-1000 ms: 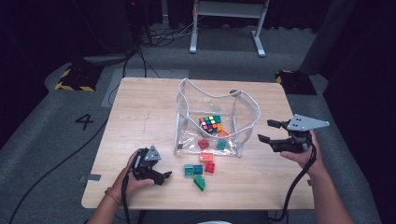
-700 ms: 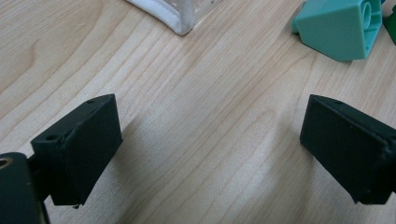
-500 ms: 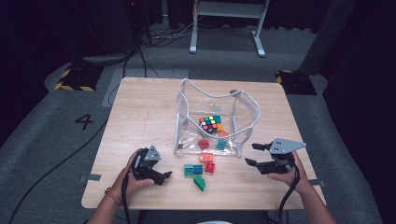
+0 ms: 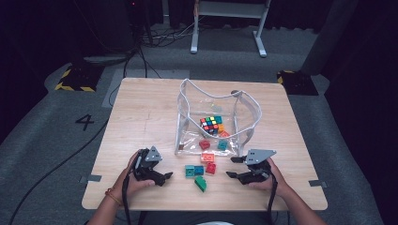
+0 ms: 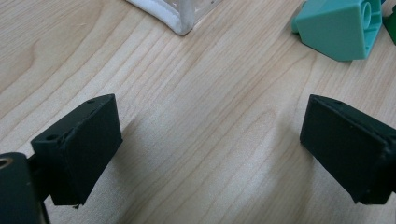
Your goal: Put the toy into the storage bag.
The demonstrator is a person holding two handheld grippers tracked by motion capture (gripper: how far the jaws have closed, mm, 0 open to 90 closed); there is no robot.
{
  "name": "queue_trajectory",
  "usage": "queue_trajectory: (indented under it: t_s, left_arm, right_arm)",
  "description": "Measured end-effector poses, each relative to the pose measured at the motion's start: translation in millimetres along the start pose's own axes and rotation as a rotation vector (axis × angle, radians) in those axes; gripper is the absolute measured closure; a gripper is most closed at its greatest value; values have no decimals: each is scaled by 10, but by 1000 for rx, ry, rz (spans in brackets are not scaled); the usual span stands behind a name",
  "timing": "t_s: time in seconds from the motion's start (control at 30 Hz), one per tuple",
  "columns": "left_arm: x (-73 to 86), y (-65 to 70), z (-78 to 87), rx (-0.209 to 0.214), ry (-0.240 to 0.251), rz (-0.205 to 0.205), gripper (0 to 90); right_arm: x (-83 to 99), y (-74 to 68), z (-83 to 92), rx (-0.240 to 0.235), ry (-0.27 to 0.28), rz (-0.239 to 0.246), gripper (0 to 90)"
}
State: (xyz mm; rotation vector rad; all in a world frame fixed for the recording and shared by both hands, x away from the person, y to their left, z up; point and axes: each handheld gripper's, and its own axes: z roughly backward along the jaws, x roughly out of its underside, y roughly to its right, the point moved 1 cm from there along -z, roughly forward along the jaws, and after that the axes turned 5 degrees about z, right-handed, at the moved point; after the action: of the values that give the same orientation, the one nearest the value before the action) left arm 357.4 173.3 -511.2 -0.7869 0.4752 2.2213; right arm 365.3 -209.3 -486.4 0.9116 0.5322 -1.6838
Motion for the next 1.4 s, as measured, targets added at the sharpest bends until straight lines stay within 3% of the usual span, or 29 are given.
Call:
queue_trajectory:
  t_s: [0.2, 0.43, 0.5, 0.6, 0.7, 0.83, 0.9, 1.0, 1.23, 1.4]
  left_arm:
    - [0, 0, 0, 0, 0, 0, 55]
    - [0, 0, 0, 0, 0, 0, 55]
    - [0, -1, 1, 0, -2, -2, 55]
    - [0, -1, 1, 0, -1, -2, 55]
    - [0, -1, 1, 0, -2, -2, 55]
    - [0, -2, 1, 1, -2, -2, 55]
    - [0, 0, 0, 0, 0, 0, 55]
    - [0, -1, 1, 0, -2, -2, 55]
    - [0, -1, 1, 0, -2, -2, 55]
    - [0, 0, 0, 0, 0, 1, 55]
  right_arm:
    - [-60, -46, -211, -30, -10, 15, 411]
    - [-102, -116, -420, -74, -48, -11, 421]
    - [-118, -145, -477, -51, -74, 3, 422]
    - [-149, -173, -542, -58, -71, 8, 424]
    - [-162, -179, -547, -51, -78, 12, 424]
    - [-166, -145, -589, -71, -42, 34, 460]
    - [-169, -167, -575, -74, -65, -2, 497]
    - [-172, -136, -594, -69, -35, 26, 590]
    - [-142, -171, -530, -78, -60, -8, 594]
    - [-103, -164, -436, -87, -55, 36, 594]
